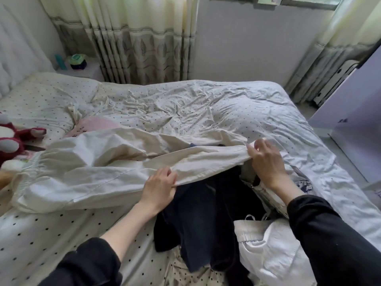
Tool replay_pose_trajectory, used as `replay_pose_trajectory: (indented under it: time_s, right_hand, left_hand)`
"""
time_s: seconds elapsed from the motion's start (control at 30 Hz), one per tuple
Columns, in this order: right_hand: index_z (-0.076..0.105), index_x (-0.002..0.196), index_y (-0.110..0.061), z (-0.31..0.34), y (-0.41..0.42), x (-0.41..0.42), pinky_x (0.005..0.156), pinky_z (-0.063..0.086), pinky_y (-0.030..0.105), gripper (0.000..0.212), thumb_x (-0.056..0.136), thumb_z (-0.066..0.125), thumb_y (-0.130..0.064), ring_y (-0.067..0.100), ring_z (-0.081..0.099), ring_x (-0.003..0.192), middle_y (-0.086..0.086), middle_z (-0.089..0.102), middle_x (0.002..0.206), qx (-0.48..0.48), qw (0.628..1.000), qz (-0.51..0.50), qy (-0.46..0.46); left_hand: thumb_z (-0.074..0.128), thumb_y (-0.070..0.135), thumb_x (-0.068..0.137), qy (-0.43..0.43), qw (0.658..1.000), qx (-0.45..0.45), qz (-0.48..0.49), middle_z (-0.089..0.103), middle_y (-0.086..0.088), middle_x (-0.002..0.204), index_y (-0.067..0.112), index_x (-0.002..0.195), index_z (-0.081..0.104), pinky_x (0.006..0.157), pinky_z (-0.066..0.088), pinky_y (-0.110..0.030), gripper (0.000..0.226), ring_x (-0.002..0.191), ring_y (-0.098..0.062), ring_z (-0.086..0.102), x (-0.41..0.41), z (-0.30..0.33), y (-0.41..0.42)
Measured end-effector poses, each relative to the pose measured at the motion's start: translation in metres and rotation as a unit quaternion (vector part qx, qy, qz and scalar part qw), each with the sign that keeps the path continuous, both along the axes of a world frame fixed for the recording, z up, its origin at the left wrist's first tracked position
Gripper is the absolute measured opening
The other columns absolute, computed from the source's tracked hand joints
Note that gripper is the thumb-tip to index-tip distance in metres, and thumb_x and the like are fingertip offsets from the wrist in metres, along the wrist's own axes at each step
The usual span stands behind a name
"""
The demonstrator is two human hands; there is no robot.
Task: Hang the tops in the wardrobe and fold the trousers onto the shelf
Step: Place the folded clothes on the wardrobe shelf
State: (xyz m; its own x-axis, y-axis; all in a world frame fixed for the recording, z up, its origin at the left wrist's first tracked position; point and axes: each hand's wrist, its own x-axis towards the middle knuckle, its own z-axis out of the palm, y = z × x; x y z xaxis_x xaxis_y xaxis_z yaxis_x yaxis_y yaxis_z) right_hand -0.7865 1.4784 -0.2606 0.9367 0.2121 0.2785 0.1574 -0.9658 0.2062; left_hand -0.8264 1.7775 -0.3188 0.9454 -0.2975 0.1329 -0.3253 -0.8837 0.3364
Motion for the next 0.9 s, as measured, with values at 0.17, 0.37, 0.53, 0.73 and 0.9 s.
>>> replay_pose_trajectory:
  time_s: [0.17,0.37,0.53,0.73,0.9]
  right_hand:
    - [0.066,0.104,-0.001,0.000,-0.014,-0.034,0.081,0.050,0.048,0.041,0.072,0.041,0.005,0.038,0.063,0.102,0.022,0.064,0.112,-0.035,0.998,0.028,-0.042]
    - [0.019,0.150,-0.020,-0.037,-0.041,-0.094,0.115,0.019,0.048,0.079,0.080,0.044,0.006,0.024,0.011,0.146,0.009,0.008,0.159,-0.032,0.963,-0.094,0.250]
    - [0.053,0.129,-0.003,-0.030,-0.028,-0.059,0.101,0.038,0.059,0.064,0.069,0.057,0.018,0.043,0.045,0.127,0.025,0.047,0.138,0.094,0.986,-0.132,0.050]
    - [0.037,0.143,-0.013,-0.015,-0.035,-0.023,0.116,0.017,0.049,0.052,0.092,0.044,-0.008,0.026,0.030,0.139,0.010,0.042,0.146,0.184,0.947,-0.221,0.142]
    - [0.054,0.130,-0.022,-0.029,-0.072,-0.035,0.111,0.026,0.046,0.052,0.084,0.047,0.002,0.027,0.049,0.123,0.009,0.058,0.129,0.134,0.947,-0.232,0.174]
  left_hand:
    - [0.051,0.009,0.088,0.083,0.995,0.003,-0.063,0.030,-0.004,0.152,0.007,0.097,0.050,0.085,0.044,-0.036,0.009,0.131,-0.023,0.039,-0.015,-0.004,-0.005]
    - [0.046,0.031,0.097,0.200,0.966,0.060,-0.153,0.026,0.001,0.154,0.015,0.126,0.050,0.103,0.033,-0.028,0.033,0.138,-0.016,0.032,-0.025,-0.034,-0.005]
    - [0.034,0.039,0.098,0.104,0.983,0.015,-0.152,0.020,-0.003,0.157,0.019,0.143,0.037,0.115,0.019,-0.043,0.050,0.144,-0.026,0.019,0.013,-0.025,-0.018]
    - [0.029,0.041,0.101,0.184,0.967,0.085,-0.154,-0.009,0.006,0.159,0.035,0.150,0.008,0.116,0.000,-0.051,0.054,0.146,-0.019,-0.011,0.038,-0.026,-0.044]
    - [0.025,0.049,0.099,0.234,0.953,0.125,-0.147,-0.019,0.006,0.156,0.042,0.148,-0.001,0.112,-0.010,-0.057,0.055,0.143,-0.022,-0.022,0.047,-0.033,-0.062]
